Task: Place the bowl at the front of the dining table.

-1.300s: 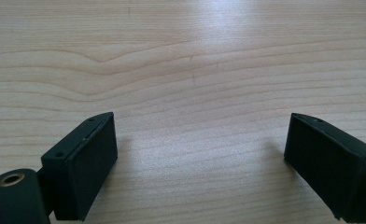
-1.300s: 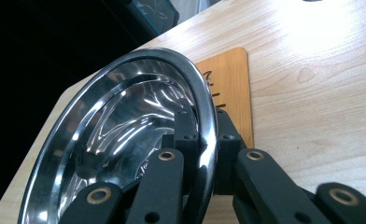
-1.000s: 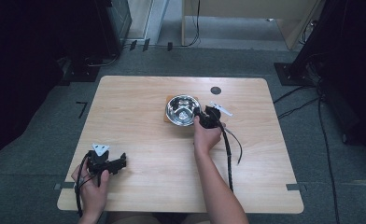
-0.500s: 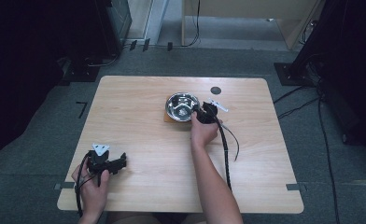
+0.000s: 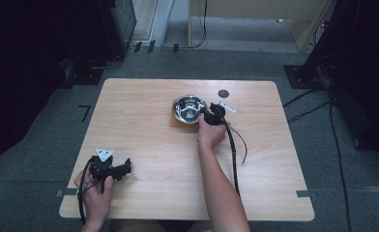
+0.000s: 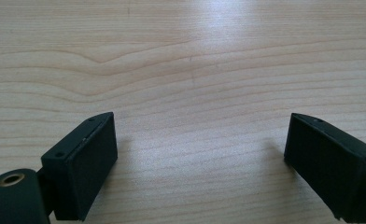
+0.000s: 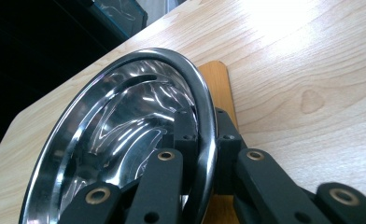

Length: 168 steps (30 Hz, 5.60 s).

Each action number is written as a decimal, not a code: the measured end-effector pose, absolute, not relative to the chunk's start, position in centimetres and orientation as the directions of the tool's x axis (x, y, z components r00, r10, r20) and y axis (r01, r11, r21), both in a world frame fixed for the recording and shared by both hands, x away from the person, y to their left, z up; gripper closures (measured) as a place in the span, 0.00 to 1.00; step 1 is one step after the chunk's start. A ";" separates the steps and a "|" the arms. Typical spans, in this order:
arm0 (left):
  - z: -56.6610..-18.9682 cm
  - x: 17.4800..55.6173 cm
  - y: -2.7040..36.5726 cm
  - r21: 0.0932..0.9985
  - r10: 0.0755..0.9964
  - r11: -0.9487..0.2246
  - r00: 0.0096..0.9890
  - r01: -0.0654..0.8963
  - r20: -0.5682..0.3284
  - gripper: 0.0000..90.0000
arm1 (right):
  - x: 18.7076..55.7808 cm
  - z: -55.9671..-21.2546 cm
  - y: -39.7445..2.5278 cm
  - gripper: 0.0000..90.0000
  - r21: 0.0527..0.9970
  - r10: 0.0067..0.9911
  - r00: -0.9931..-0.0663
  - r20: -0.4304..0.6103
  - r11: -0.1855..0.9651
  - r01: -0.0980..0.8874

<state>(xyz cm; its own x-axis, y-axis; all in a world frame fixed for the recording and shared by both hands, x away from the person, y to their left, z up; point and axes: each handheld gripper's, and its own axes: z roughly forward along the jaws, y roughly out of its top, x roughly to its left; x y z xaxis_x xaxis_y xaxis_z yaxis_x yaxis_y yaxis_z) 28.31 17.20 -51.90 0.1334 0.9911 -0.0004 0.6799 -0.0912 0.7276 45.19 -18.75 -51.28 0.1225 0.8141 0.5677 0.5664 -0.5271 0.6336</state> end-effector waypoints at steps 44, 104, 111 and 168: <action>-51.9 28.3 17.2 0.727 0.991 -0.092 0.134 0.680 0.000 0.10 | 41.6 -48.9 -20.1 0.29 0.823 0.903 -0.132 0.409 -0.303 0.480; -51.9 28.3 17.2 0.726 0.991 -0.094 0.135 0.681 0.002 0.10 | 30.3 -50.4 -27.1 0.15 0.821 0.956 -0.152 0.251 -0.128 0.557; -51.9 28.3 17.2 0.727 0.991 -0.092 0.134 0.680 0.001 0.10 | 29.3 -50.4 -28.1 0.15 0.822 0.961 -0.145 0.234 -0.116 0.558; -51.9 28.3 17.2 0.727 0.991 -0.092 0.134 0.680 0.001 0.10 | 23.2 -52.2 -36.1 0.15 0.801 0.973 -0.011 0.229 -0.182 0.571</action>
